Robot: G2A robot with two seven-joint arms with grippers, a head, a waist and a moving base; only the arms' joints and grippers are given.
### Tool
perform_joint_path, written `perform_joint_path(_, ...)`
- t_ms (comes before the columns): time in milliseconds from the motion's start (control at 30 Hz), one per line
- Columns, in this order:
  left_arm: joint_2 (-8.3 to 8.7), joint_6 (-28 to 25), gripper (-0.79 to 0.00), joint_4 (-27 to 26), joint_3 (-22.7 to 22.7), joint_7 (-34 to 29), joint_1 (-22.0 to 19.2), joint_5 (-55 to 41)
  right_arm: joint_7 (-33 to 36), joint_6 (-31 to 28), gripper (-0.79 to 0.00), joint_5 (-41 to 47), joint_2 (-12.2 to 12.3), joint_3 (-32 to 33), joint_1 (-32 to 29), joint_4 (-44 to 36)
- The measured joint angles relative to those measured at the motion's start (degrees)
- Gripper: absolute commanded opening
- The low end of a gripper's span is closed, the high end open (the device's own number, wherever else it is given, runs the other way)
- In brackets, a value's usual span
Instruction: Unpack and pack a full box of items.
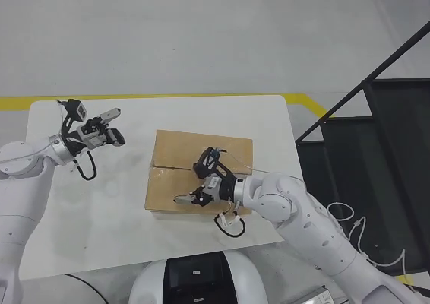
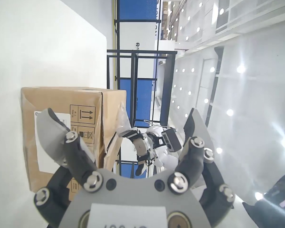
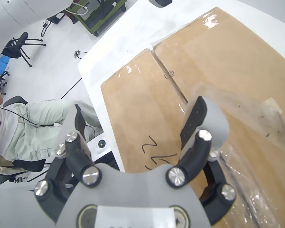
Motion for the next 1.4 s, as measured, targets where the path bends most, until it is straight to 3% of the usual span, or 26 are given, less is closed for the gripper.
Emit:
perform_joint_path(467,1.09,1.9,0.0,-4.5,-3.8,0.6,4.0,-0.1,-1.4,1.4,0.0,5.1,-2.6,-6.0,7.7,6.6)
perform_joint_path(933,1.39,2.2,0.0,-5.7,-5.0,0.7,5.0,0.4,-1.7,2.1,0.0,6.1,-4.6,-10.2,11.4,9.7)
perform_joint_path(1400,1.91,2.2,0.0,-6.4,-7.4,1.1,6.9,-0.1,-3.5,3.3,0.0,12.0,-8.2,-14.8,17.9,17.4)
